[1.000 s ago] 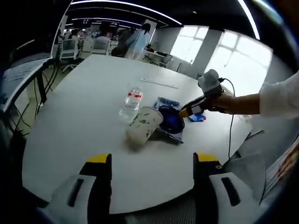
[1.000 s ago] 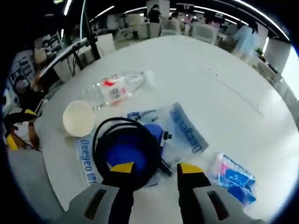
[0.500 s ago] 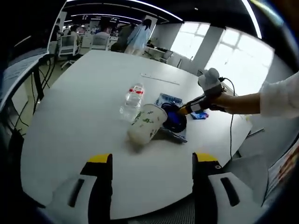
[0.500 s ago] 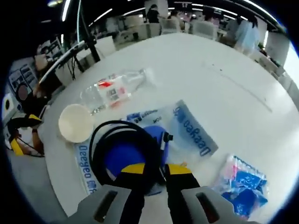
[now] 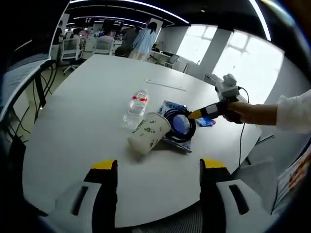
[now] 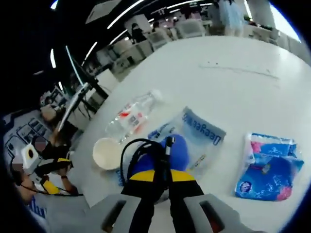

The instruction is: Arrange the tabletop items into an orderly group along one side of the table until the central work area is clear of visible clutter.

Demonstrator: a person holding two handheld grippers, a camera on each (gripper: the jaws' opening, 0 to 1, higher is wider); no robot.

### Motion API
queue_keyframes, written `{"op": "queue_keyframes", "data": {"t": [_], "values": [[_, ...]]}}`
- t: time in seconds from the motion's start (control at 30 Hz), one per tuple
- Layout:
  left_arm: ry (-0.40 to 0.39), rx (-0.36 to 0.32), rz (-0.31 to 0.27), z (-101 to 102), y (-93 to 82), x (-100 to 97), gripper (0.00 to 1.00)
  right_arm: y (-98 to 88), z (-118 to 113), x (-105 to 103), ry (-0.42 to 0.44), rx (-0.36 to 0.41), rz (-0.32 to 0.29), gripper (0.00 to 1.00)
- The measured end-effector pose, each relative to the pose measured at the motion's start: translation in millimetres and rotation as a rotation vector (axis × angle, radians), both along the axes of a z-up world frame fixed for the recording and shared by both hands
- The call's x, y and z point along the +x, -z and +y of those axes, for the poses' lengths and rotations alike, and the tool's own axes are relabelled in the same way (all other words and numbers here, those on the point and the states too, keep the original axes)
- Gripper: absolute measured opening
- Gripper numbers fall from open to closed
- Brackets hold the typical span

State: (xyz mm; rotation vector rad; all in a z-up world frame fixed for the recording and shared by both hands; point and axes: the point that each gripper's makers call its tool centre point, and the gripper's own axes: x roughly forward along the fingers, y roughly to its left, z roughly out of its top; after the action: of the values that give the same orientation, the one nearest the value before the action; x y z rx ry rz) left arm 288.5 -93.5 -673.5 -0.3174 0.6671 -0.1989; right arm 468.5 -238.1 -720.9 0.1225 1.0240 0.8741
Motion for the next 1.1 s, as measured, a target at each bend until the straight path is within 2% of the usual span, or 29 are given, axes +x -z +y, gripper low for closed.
{"op": "queue_keyframes", "data": {"t": [0.17,0.47,0.53,0.7,0.83,1.1], "values": [[0.004,0.016,-0.008,0,-3.1,-7.3,0.69,-14.2,-12,-16,0.083,0.086,0.048,0.05],[0.001,0.023,-0.002,-6,-3.7,-19.4,0.69,-31.1,-46,-43,0.191,0.174,0.097,0.04],[0.006,0.026,0.0,-9,-4.4,-21.5,0.69,-37.6,-52,-45,0.23,0.209,0.119,0.04],[0.011,0.031,-0.004,-13,-7.4,-22.8,0.68,-53.2,-65,-47,0.282,0.273,0.113,0.05],[0.012,0.036,-0.01,-15,-10.5,-22.5,0.69,-54.8,-83,-48,0.344,0.312,0.14,0.05],[0.011,0.05,-0.015,-17,-16.1,-22.4,0.69,-56.8,-130,-43,0.46,0.336,0.134,0.05]]}}
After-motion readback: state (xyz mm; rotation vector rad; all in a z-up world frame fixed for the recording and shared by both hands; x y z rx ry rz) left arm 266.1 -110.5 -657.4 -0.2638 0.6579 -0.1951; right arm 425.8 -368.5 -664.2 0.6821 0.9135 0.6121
